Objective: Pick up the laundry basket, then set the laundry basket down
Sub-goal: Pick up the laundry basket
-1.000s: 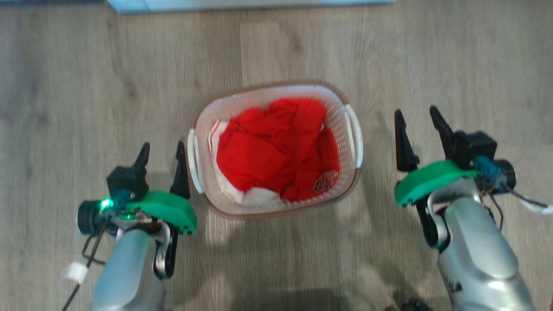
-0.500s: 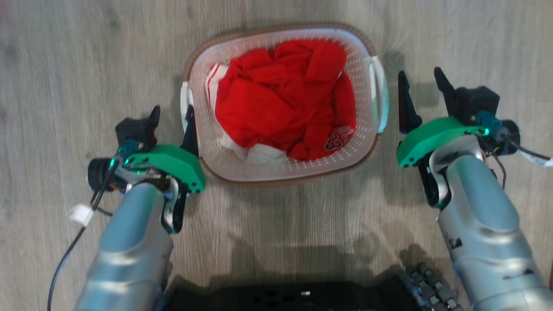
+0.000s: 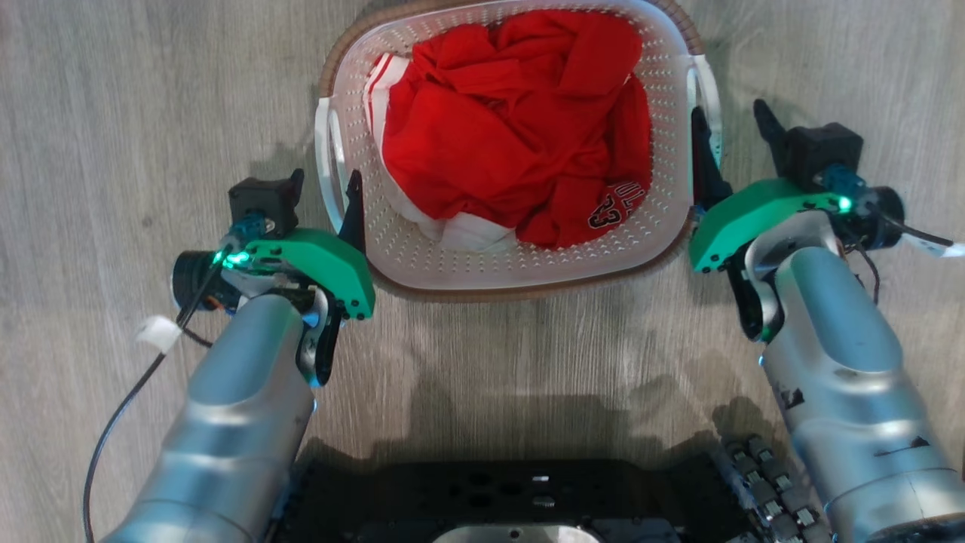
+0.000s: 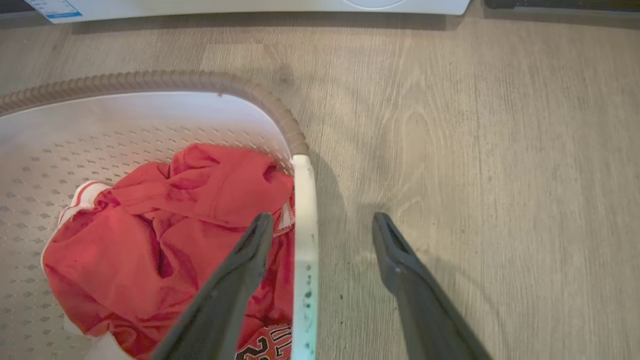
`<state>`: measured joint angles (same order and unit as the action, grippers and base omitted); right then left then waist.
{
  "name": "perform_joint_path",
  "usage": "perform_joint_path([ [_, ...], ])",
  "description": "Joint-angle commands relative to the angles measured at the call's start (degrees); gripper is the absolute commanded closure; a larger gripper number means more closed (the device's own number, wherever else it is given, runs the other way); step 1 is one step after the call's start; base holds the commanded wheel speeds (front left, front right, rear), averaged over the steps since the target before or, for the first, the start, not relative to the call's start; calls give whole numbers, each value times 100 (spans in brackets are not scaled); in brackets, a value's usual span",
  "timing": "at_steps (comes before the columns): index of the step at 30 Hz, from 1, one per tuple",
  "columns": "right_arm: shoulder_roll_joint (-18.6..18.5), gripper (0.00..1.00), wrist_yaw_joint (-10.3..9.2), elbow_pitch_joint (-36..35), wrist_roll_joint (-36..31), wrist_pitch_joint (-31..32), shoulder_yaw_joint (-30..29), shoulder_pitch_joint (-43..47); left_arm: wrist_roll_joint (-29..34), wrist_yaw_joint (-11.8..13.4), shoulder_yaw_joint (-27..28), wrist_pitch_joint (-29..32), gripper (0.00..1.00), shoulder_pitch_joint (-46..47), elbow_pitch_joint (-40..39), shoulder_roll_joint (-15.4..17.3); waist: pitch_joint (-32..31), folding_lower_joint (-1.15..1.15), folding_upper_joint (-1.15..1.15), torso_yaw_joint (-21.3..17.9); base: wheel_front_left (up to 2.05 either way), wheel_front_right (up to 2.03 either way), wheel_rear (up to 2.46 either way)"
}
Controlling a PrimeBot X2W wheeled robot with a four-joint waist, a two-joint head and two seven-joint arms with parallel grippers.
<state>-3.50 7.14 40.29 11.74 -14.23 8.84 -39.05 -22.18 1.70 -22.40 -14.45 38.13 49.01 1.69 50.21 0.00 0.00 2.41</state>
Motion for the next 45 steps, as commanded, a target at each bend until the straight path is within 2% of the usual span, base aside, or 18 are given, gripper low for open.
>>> perform_joint_path([
  [1, 62, 0, 35, -8, 12, -77, 162, 124, -63, 9, 51, -55, 0, -89, 5, 119, 36, 0, 0, 27, 0, 0, 0],
  [9, 62, 0, 35, 636, 130, -77, 497, -168, -466, 7, -425, -55, 0, 205, 407, 119, 148, 0, 0, 73, 0, 0, 0],
  [21, 62, 0, 35, 1186, 239, -77, 565, -601, -1128, 169, -1035, -55, 0, 573, 631, 119, 312, 0, 0, 136, 0, 0, 0],
  [22, 62, 0, 35, 1209, 249, -77, 580, -630, -1182, 185, -1085, -55, 2, 597, 644, 119, 320, 0, 0, 147, 0, 0, 0],
  [27, 62, 0, 35, 1392, 280, -77, 635, -752, -1402, 259, -1271, -55, 30, 666, 659, 119, 328, 0, 0, 189, 0, 0, 0],
  [28, 62, 11, 35, 1425, 291, -77, 641, -768, -1435, 273, -1293, -55, 44, 671, 655, 119, 326, 0, 0, 195, 0, 0, 0],
  [31, 62, 37, 35, 1558, 315, -77, 667, -816, -1501, 311, -1337, -55, 66, 681, 645, 119, 318, 0, 0, 205, 0, 0, 0],
  [32, 62, 49, 35, 1597, 326, -77, 676, -832, -1513, 322, -1346, -55, 80, 682, 644, 119, 315, 0, 0, 206, 0, 0, 0],
  [33, 62, 55, 35, 1646, 333, -77, 685, -849, -1519, 325, -1359, -55, 100, 683, 646, 119, 312, 0, 0, 206, 0, 0, 0],
  [35, 62, 76, 35, 1793, 350, -77, 711, -882, -1518, 325, -1384, -55, 100, 687, 650, 119, 300, 0, 0, 206, 0, 0, 0],
  [36, 62, 100, 35, 1838, 351, -77, 728, -903, -1517, 325, -1392, -55, 100, 688, 650, 119, 295, 0, 0, 205, 0, 0, 0],
  [45, 62, 100, 35, 2032, 475, -77, 810, -945, -1482, 321, -1407, -55, 100, 699, 617, 119, 210, 0, 0, 174, 0, 0, 0],
])
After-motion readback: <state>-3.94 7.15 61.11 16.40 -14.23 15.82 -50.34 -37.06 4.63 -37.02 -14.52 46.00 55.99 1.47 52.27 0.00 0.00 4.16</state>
